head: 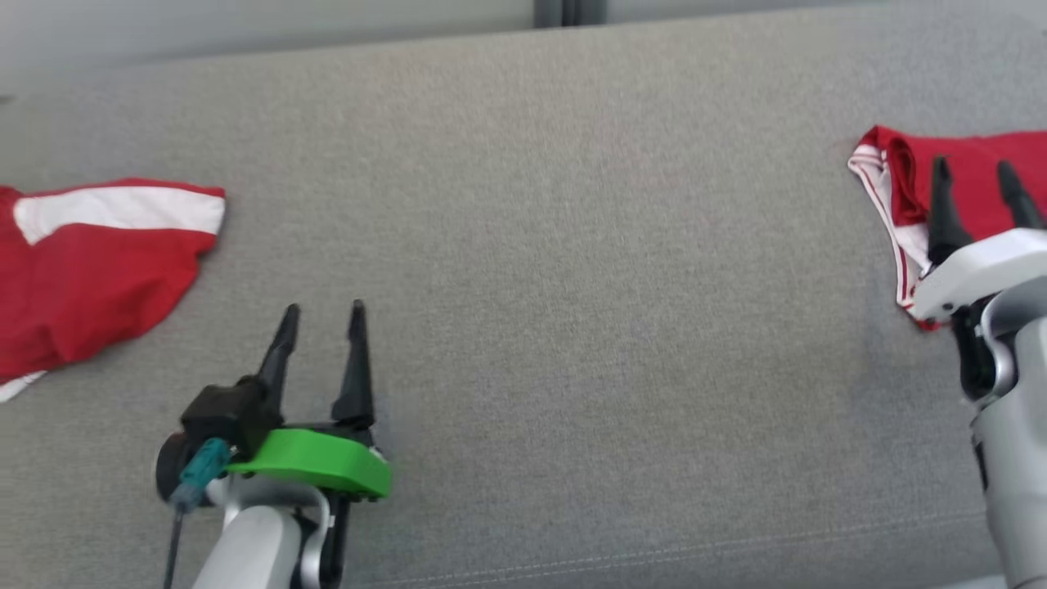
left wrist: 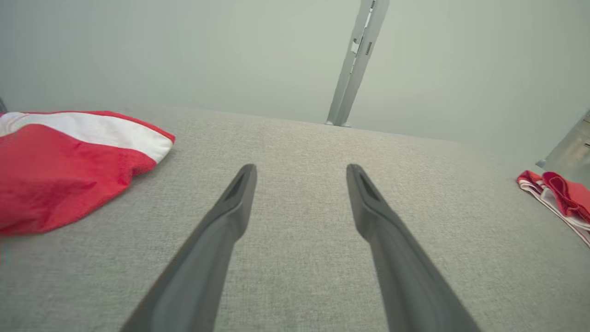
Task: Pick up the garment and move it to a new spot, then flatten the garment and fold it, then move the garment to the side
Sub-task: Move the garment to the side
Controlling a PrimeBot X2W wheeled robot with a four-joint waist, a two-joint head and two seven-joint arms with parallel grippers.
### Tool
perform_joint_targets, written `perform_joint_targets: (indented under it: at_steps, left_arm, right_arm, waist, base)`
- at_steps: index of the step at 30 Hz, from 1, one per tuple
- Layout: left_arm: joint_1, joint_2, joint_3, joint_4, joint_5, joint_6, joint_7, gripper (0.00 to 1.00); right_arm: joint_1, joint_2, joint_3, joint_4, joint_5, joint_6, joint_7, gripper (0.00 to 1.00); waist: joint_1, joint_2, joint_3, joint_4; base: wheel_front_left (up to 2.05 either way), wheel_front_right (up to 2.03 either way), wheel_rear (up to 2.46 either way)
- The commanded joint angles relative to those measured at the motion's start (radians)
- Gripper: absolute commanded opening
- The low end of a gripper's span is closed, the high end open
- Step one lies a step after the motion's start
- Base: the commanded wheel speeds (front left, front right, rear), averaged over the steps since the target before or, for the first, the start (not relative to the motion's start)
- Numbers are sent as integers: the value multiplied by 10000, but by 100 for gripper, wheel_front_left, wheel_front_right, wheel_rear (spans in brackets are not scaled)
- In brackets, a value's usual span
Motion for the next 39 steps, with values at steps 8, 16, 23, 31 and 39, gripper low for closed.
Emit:
perform_joint_targets:
  at_steps: [8,16,23,31,39]
  left_arm:
    - [612,372,640,622,-246,590,109,100]
    - [1129,736,905,871,51,722,-151,100]
    - [1945,709,1308,293,632,371,-222,100]
    - [2984,348,2017,-407,1356,-68,-227,100]
    - [3506,203,2257,-175,1823,-276,-226,100]
  right_arm:
    - [1988,1181,60,-1439,1097,-12,-88,100]
    - [3230,1836,99,-2709,1211,-12,-312,100]
    - [4195,2039,449,-3237,397,-12,-768,100]
    - [5140,2068,1066,-3249,-641,-12,-1163,100]
    - [5497,2069,1479,-2973,-909,-12,-1237,100]
  waist:
    - [1,0,-2060,1071]
    - [1,0,-2306,1364]
    - [1,0,-2470,1437]
    - [1,0,-2698,1515]
    - [1,0,-2827,1502]
  base:
    - [0,0,0]
    - [0,0,0]
    - [0,0,0]
    - [0,0,0]
    - [0,0,0]
